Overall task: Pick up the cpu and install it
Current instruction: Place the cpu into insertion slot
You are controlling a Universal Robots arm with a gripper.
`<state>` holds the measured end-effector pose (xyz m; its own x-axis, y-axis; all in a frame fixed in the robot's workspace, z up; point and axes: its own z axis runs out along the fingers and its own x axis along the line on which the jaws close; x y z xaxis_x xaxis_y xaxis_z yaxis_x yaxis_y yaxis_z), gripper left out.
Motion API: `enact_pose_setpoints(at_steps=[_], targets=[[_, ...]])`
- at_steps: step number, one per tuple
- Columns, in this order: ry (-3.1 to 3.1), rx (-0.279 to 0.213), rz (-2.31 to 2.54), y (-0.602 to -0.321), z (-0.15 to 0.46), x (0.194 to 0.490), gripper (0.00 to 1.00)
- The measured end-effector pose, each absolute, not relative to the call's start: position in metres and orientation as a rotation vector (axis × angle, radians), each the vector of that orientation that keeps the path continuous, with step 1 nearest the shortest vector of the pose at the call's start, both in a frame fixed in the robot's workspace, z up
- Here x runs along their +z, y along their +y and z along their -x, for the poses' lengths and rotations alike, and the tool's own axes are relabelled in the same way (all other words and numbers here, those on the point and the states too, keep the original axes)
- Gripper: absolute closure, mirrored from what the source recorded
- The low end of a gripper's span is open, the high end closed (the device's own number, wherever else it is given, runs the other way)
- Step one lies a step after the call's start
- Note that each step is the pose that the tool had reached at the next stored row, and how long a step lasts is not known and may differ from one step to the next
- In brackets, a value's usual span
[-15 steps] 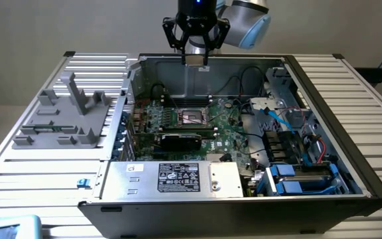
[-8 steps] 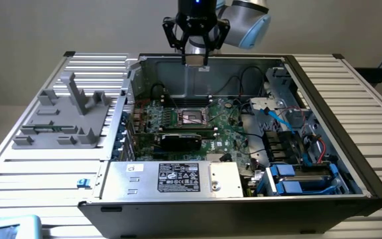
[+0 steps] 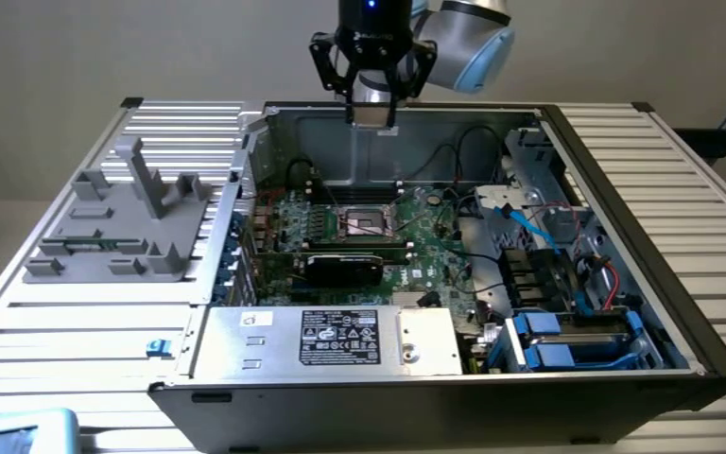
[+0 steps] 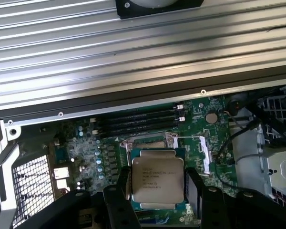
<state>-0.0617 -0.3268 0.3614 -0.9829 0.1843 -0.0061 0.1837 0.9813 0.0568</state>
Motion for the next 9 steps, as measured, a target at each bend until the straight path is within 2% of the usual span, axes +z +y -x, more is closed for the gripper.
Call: enact_pose_setpoints(at_steps=[9], targets=[[3.093, 0.082, -0.468, -0.3268, 0.0617, 0.3604, 0.45]])
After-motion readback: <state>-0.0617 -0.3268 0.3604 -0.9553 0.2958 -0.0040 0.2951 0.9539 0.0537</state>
